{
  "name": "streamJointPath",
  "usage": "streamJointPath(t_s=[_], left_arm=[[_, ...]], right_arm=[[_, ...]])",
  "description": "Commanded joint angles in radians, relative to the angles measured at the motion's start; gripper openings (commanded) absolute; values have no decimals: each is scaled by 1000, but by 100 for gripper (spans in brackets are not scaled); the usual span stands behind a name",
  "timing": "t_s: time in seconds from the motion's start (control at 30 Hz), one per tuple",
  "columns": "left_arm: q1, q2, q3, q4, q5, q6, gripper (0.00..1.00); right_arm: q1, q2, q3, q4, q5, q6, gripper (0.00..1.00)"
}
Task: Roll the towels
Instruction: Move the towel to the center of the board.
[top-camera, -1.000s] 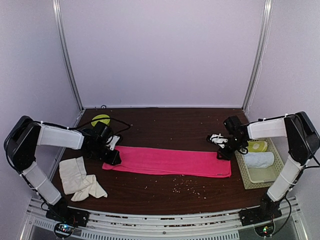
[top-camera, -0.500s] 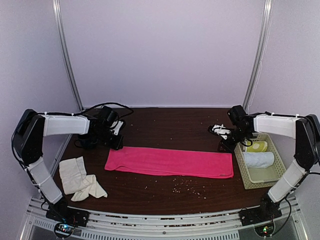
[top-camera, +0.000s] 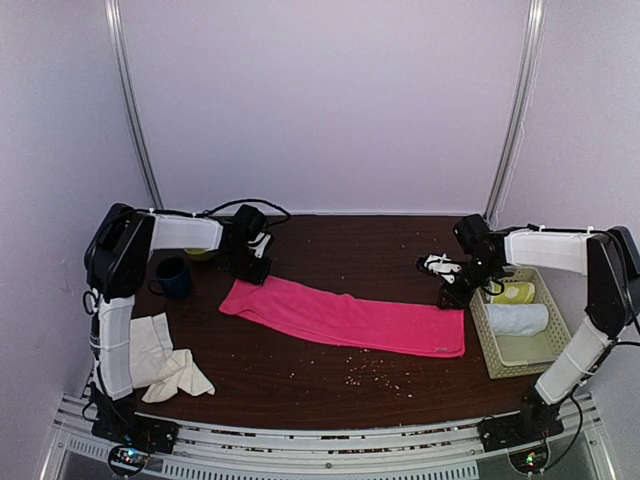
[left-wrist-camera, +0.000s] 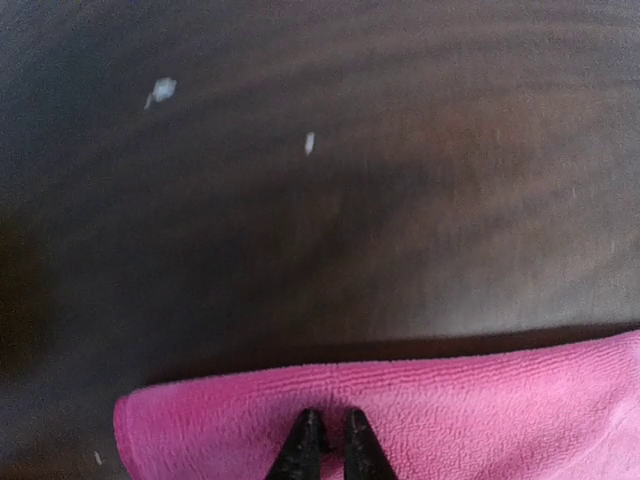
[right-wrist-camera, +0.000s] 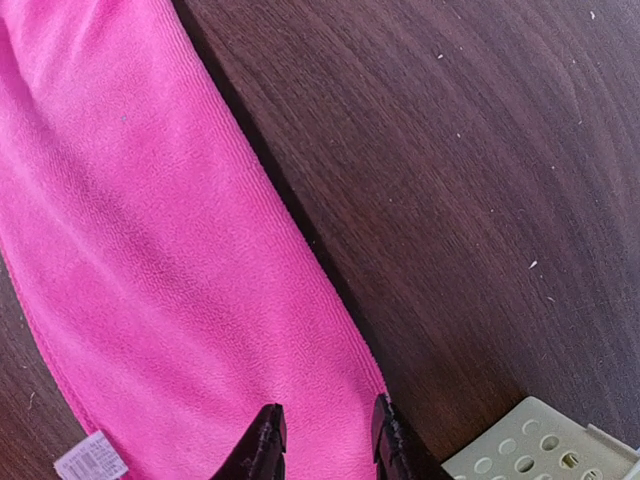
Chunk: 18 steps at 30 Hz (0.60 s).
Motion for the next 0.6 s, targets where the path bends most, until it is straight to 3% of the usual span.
streamJointPath(t_s=[0.0,0.13,0.23,0.4,0.57], left_arm=[[7,254,326,18,-85,99,15],[33,406,646,-73,-153,96,20],[37,373,685,-45,-102,110,25],[22,179,480,88,39,128,28],[-74,1,213,220,166,161,29]], right_arm=[[0,20,3,9,28,13,32],[0,38,26,-11,77,33,32],[0,21,26,-29,85,36,32],[1,-14,-25,-17,66,-6,32],[15,7,-61,-12,14,-65,32]])
